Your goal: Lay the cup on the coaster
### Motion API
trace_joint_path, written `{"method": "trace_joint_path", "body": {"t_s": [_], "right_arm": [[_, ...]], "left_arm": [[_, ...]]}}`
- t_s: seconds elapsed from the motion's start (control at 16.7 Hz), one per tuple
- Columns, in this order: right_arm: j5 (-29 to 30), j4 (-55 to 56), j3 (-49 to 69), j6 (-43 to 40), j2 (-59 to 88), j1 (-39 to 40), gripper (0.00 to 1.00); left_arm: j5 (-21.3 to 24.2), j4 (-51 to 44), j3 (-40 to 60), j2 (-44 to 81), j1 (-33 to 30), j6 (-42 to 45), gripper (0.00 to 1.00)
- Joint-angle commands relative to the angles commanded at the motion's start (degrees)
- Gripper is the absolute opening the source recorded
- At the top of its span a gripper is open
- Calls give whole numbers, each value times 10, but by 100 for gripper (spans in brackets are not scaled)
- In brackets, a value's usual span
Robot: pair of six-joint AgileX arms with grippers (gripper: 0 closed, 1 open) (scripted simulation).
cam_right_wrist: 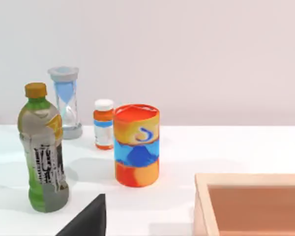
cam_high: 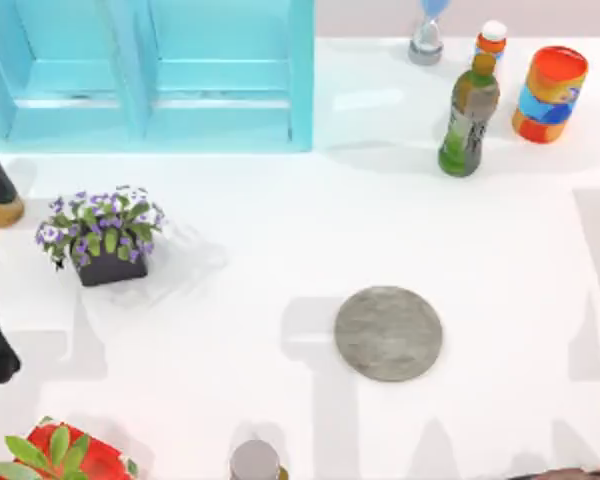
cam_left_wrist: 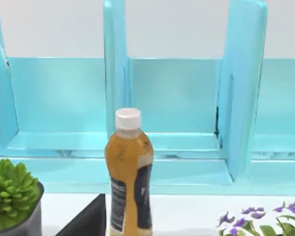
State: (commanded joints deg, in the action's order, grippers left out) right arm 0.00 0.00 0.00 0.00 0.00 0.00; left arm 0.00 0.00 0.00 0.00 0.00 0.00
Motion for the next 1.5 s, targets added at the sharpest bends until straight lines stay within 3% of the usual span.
{"method": "trace_joint_path", "body": {"t_s": [0.24, 0.54, 1.5], "right_arm": [[0, 0, 0, 0, 0, 0, 100], [0, 0, 0, 0, 0, 0, 100], [0, 0, 0, 0, 0, 0, 100]], "left_arm": [[0, -10, 11, 12, 4, 16, 100], [-3, -90, 100, 115, 37, 150, 100], [-3, -567, 603, 747, 219, 951, 100]]}}
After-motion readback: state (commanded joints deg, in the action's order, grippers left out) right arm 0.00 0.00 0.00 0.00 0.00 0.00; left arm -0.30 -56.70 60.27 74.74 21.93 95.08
